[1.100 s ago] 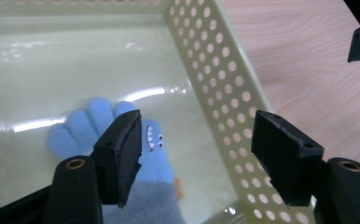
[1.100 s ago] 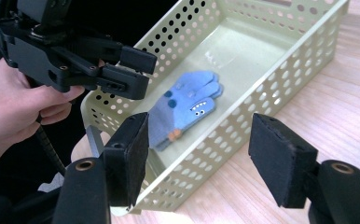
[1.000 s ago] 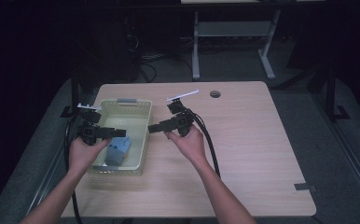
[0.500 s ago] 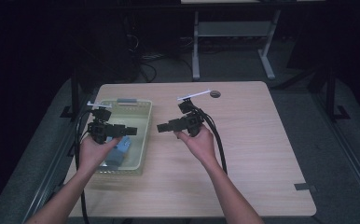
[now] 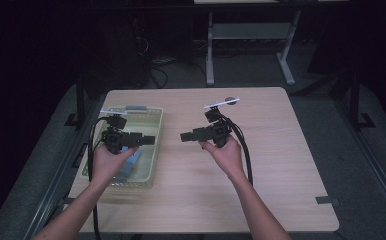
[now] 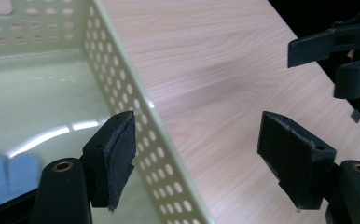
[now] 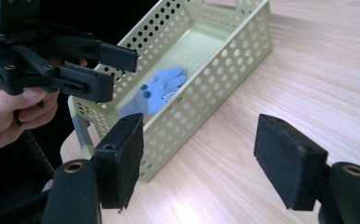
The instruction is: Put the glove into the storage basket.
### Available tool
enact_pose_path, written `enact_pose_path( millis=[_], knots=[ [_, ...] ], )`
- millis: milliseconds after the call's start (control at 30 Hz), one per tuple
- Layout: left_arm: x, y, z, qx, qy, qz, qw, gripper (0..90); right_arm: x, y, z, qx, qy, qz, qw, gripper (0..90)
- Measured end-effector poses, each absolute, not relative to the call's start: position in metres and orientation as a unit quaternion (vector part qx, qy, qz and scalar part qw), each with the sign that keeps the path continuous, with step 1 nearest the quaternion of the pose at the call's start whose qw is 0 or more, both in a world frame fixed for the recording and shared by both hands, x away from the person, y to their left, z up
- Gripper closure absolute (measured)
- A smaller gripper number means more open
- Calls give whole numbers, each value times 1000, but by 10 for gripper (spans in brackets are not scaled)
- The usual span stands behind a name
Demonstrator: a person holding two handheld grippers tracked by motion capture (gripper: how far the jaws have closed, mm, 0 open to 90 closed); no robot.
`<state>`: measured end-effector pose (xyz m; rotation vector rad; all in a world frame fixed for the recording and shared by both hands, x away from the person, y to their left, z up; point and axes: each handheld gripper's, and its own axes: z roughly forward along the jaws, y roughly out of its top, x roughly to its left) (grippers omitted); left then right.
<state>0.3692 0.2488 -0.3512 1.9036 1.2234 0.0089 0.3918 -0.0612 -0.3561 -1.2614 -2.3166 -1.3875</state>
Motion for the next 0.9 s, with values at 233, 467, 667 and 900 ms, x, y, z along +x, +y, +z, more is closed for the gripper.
enact_pose_path(
  millis=[233,467,667,900],
  knots=[
    [368,241,-351,761,484,2,433,277,390,-72,-357,-428,-770,-467,79,322],
    [369,233,-352,765,479,3,431,277,387,-83,-354,-433,-768,-467,73,320],
    [370,224,-353,772,470,3,428,278,386,-94,-355,-436,-765,-468,73,315],
    [368,215,-353,772,462,0,436,278,383,-104,-354,-442,-765,-464,69,312]
  ],
)
